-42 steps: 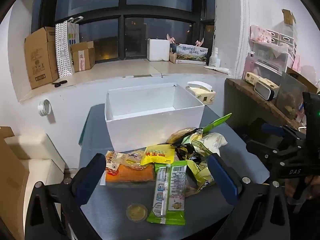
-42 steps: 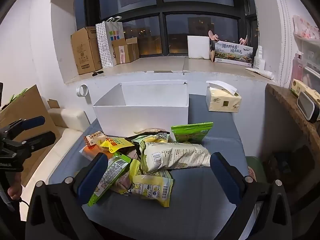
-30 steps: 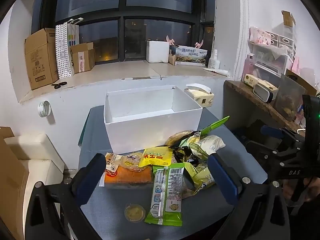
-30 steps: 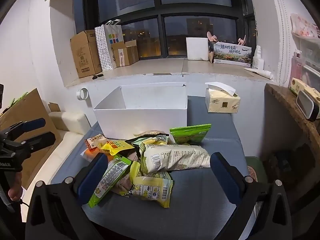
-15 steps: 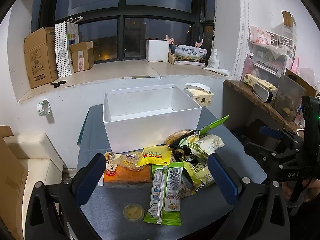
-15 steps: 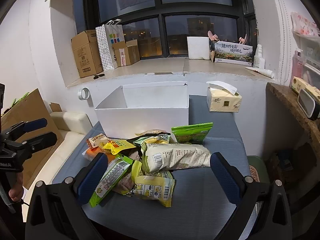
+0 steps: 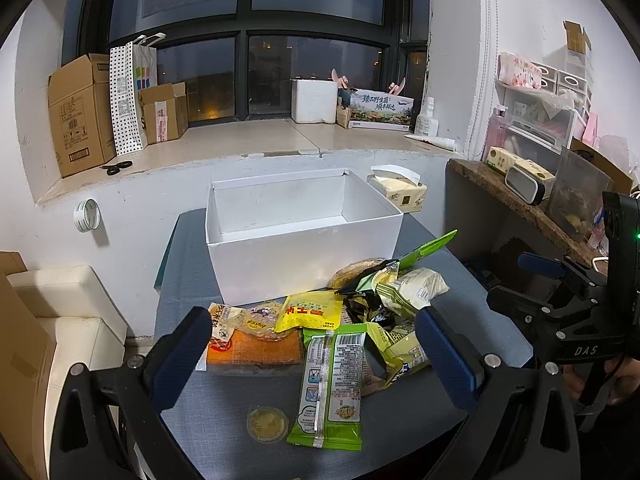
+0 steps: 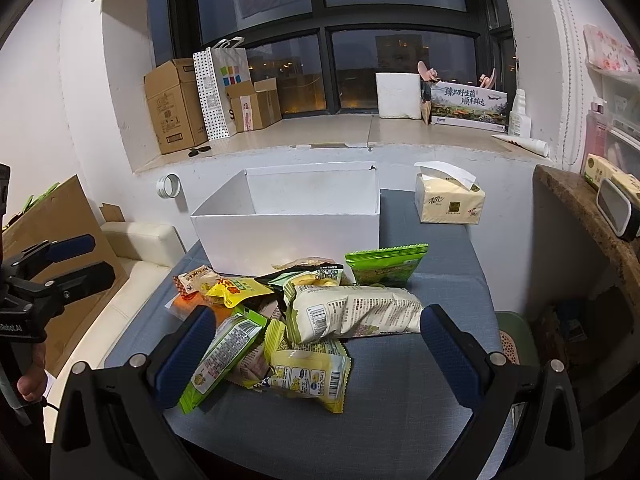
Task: Organize snacks
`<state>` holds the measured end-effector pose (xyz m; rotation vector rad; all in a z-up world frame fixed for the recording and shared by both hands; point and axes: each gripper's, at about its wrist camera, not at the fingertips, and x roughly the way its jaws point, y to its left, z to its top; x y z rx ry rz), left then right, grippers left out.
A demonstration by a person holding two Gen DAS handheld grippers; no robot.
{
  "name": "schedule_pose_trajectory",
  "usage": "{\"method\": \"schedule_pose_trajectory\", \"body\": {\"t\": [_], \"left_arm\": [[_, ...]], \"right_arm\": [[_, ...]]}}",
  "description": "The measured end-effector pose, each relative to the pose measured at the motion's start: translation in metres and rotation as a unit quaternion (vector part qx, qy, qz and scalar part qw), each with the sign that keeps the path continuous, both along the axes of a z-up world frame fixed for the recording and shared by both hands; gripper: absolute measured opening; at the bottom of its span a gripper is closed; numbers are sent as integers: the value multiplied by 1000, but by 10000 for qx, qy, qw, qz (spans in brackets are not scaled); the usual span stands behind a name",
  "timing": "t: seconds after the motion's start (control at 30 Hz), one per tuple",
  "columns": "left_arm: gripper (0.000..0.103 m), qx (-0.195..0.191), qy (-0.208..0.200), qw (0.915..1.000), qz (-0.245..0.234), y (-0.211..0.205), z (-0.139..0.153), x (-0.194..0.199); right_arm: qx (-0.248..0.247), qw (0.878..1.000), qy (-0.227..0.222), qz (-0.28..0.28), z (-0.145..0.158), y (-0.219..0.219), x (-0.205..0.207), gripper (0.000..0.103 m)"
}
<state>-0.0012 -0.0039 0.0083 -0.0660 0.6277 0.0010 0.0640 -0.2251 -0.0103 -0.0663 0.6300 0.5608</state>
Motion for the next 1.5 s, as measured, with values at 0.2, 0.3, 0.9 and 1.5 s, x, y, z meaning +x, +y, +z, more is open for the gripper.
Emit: {"method": "schedule_pose_trajectory", "body": {"t": [0.2,0.3,0.9,1.5], "left_arm": [[103,-13,14,10000,-2,0,0,0],[103,-11,21,10000,-1,0,-1,0],[103,-11,49,10000,2,-1,-2,2],[103,-15,38,10000,-37,2,1,0]], "right_arm": [[-6,10000,10,5,-1,1,0,103],[-8,10000,23,7,-1,1,0,103],[-10,10000,66,8,-4,1,2,103],[-5,10000,90,-1,-5,0,2,103]]}}
